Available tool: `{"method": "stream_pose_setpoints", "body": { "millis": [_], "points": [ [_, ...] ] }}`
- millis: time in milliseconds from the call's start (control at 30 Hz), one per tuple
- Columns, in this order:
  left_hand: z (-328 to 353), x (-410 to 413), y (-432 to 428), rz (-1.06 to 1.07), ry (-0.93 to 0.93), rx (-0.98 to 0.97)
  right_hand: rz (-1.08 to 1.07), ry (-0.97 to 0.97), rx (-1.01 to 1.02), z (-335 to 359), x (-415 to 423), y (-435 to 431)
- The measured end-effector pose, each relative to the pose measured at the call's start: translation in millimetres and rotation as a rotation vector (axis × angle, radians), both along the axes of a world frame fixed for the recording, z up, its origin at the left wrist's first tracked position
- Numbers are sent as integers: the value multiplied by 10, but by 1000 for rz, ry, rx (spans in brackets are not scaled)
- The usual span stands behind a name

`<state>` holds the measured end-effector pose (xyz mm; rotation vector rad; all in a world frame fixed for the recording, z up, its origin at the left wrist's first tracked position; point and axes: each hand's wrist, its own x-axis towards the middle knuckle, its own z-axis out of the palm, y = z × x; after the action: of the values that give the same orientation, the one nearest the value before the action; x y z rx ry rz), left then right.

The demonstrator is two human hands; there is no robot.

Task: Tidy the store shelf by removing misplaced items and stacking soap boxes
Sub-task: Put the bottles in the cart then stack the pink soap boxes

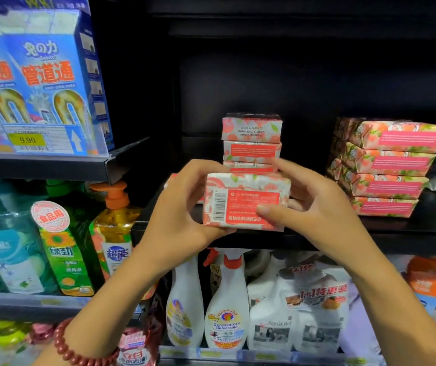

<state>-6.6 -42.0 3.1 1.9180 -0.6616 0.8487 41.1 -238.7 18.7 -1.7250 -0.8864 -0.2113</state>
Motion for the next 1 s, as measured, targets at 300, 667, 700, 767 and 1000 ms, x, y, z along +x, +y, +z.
{"method": "stream_pose_setpoints", "body": {
  "millis": [300, 667, 700, 767, 1000],
  "points": [
    [-39, -80, 89, -6, 173, -210, -103, -473, 21, -52, -52, 106],
    [-90, -96, 223, 129, 159, -278, -165, -634, -75, -205, 149, 237],
    [-79, -91, 257, 174, 150, -283, -189, -600, -93, -200, 168, 217],
    [-51, -58, 324, 244, 138, -293, -229, -529, -120, -200, 210, 162],
    [-45, 182, 419, 436, 120, -247, -322, -489, -343, -442, 358, 1]
  ]
}}
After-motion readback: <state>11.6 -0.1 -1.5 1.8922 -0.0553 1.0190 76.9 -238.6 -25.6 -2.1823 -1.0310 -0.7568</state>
